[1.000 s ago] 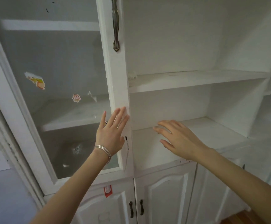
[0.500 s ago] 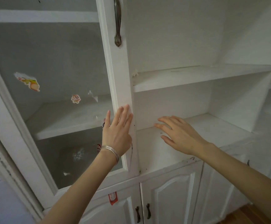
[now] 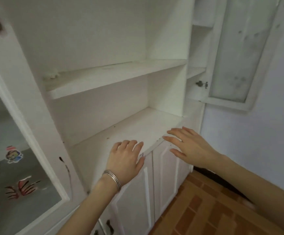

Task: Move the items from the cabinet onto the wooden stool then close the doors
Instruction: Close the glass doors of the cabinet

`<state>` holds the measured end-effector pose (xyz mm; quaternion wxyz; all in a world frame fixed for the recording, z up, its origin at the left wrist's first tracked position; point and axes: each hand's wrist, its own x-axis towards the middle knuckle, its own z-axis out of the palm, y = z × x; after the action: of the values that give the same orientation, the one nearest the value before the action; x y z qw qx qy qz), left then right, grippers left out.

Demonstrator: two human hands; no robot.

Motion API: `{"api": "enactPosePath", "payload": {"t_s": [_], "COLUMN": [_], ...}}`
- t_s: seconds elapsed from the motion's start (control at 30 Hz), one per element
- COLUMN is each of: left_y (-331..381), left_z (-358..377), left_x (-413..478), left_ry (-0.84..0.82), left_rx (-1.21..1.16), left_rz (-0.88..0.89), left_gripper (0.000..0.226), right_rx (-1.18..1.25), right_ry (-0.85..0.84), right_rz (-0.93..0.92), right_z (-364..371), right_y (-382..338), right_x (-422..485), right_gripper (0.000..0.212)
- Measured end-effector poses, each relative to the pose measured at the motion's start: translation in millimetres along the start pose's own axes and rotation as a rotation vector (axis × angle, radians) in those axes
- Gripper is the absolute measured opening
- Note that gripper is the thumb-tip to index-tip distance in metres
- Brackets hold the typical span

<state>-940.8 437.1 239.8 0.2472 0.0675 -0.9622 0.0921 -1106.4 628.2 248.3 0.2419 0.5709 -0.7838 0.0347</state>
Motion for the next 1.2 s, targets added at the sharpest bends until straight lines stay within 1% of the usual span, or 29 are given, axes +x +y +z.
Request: {"api": "enactPosePath", "payload": {"t_s": [0.2,0.37,0.47,0.57,0.7,0.83,0.9,1.03,1.2], "left_y": [74,150,191,234,293,339,357,381,391], "left_z": [32,54,69,84,99,115,123,145,181], "left_x": [64,117,148,182,226,266,282,321,385], "left_ry": [-0.009,-0.007,-0.001,0.043,0.072,0.086,0.088,0.107,0.112], "left_rx": [-0.095,-0.143,-0.154,-0.163,-0.178,-0.189,-0.203,-0.209,-0.2], "left_rz": [0.158,0.26,0.282,0.306,0.314,0.303,0.314,0.348,0.36], "left_gripper": [0.049,0.049,0.048,0.034,0.041,0.043,0.043,0.035,0.036], "right_rx": [-0.063,-0.095,-0.109,-0.121,-0.126,-0.147,-0.137,-0.125,-0.142], "right_ry": [-0.075,-0.096,-0.114,-0.12,-0.124,-0.12,-0.107,-0.097,-0.068], "right_rz": [0.195,0.292,0.316,0.329,0.328,0.317,0.32,0.321,0.309], "right_z": [-8,-9,-7,-5,-2,-4,-5,9,41], "right_y": [65,125,166,215,280,337,362,409,471], "right_x": [-81,-140,-168,-194,-224,-244,-251,-256,-244], "right_gripper": [0.045,0.045,0.046,0.039,0.041,0.038,0.044,0.038,0.043]}}
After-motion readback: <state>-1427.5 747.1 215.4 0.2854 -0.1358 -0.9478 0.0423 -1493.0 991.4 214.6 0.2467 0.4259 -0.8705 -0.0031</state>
